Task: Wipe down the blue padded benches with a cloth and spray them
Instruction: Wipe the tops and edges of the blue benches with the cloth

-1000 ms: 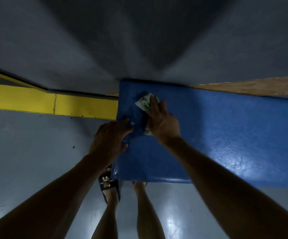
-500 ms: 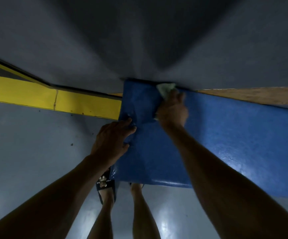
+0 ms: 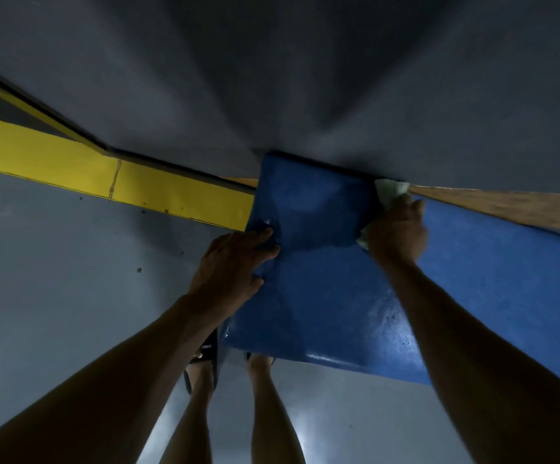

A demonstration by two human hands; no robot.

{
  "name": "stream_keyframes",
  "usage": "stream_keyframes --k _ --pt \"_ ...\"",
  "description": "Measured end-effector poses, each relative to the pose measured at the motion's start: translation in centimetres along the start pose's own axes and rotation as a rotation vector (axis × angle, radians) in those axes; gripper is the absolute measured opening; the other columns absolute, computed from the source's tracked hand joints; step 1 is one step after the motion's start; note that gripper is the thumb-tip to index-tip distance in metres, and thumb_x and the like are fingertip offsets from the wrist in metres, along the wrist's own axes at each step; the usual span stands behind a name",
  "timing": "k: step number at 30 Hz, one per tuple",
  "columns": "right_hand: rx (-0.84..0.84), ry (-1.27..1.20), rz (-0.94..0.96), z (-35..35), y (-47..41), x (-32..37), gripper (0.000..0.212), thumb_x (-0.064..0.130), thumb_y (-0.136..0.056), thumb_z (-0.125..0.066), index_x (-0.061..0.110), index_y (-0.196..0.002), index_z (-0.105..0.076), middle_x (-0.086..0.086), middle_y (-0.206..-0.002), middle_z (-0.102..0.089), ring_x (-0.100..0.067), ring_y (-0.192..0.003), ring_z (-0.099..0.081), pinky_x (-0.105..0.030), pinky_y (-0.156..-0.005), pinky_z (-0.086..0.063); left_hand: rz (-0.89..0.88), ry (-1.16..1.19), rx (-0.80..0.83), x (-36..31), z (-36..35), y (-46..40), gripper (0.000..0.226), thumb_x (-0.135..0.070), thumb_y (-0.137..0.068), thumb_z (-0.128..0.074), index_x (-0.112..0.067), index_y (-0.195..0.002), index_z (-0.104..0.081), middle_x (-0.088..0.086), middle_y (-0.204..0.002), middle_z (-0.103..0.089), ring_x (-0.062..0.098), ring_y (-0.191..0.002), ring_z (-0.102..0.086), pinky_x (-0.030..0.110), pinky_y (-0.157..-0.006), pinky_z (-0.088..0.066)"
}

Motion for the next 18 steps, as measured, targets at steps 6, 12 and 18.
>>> stream_keyframes --k 6,12,18 --pt "0.058 0.003 0.331 -3.6 4.4 12.5 0.04 0.02 -0.095 -0.047 0.01 -0.134 -0.045 -0.008 -0.14 -0.039 -0.035 -0.098 -0.063 -0.036 -0.067 -0.04 -0.037 0.006 -0.015 0.1 0.0 0.1 0.069 -0.018 -0.066 -0.086 -0.021 -0.13 -0.061 0.004 -0.147 -0.05 0.029 -0.123 -0.057 0.047 -0.103 -0.045" --pt "0.003 0.05 0.656 -2.0 3.0 9.2 0.053 0.023 -0.088 -0.056 0.016 -0.139 -0.047 -0.01 -0.136 -0.05 -0.036 -0.11 -0.057 -0.045 -0.08 -0.051 -0.068 0.02 -0.028 0.6 -0.5 0.3 0.071 -0.019 -0.062 -0.088 -0.019 -0.127 -0.063 0.006 -0.144 -0.053 0.031 -0.12 -0.059 0.051 -0.099 -0.048" --pt "-0.16 -0.083 0.374 0.2 0.9 1.5 0.061 0.014 -0.083 -0.048 0.01 -0.144 -0.044 -0.018 -0.131 -0.049 -0.041 -0.115 -0.046 -0.048 -0.086 -0.044 -0.028 0.042 -0.012 1.1 -1.1 0.4 0.067 -0.027 -0.08 -0.075 -0.03 -0.142 -0.049 -0.005 -0.158 -0.033 0.019 -0.143 -0.035 0.044 -0.115 -0.03"
Point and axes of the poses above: each hand's wrist, its own y-axis away from the middle knuckle, its own z-axis out of the back of the hand, x = y × z, the point moved 6 cm from there along -y, towards the middle knuckle
